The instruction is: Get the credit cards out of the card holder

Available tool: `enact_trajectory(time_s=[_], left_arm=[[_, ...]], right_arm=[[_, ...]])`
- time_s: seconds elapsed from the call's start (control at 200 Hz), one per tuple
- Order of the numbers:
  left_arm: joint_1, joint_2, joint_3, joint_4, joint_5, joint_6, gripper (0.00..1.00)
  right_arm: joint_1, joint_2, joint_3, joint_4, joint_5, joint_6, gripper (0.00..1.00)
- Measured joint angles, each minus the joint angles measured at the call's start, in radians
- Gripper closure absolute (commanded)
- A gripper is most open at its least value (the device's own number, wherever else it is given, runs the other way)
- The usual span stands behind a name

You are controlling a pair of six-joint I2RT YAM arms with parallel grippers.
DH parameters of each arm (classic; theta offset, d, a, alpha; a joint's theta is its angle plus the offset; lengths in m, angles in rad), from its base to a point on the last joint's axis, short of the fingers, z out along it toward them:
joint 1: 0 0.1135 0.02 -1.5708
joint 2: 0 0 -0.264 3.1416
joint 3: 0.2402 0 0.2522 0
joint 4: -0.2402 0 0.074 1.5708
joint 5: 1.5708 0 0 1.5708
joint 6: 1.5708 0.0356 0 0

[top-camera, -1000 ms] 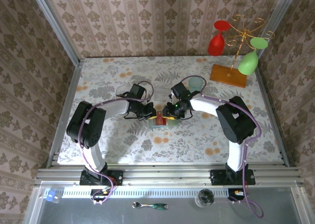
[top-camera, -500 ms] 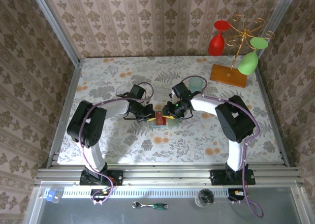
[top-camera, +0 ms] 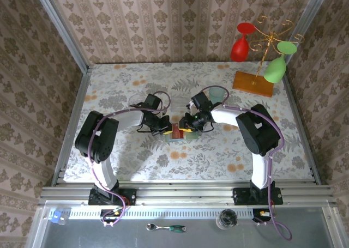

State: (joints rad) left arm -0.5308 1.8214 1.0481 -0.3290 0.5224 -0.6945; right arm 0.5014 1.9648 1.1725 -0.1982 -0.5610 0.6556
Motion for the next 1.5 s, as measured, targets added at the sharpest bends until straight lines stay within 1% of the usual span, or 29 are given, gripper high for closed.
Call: enact_trajectory(time_s=[0.215, 0.535, 0.81, 1.105, 1.32, 1.5], left_arm=[[0.000, 0.012, 0.024, -0.034, -0.004, 0.013, 1.00], [0.000, 0.012, 0.026, -0.042, -0.004, 0.016, 1.00], [0.000, 0.012, 0.027, -0.045, -0.005, 0.016, 1.00], [0.000, 0.012, 0.028, -0.046, -0.007, 0.019, 1.00], [0.000, 0.012, 0.028, -0.046, -0.008, 0.019, 1.00], [0.001, 0.012, 0.028, -0.046, -0.007, 0.019, 1.00]], right_arm=[[-0.004, 0.011, -0.003, 0.025, -0.026, 0.006, 0.74], [-0.011, 0.019, -0.031, 0.074, -0.051, 0.029, 0.84], [-0.018, 0.018, -0.044, 0.092, -0.054, 0.030, 0.89], [-0.035, -0.010, -0.064, 0.098, -0.053, 0.029, 0.90], [-0.074, -0.053, -0.088, 0.050, -0.035, 0.002, 0.90], [-0.081, -0.103, -0.087, -0.021, -0.003, -0.038, 0.93]])
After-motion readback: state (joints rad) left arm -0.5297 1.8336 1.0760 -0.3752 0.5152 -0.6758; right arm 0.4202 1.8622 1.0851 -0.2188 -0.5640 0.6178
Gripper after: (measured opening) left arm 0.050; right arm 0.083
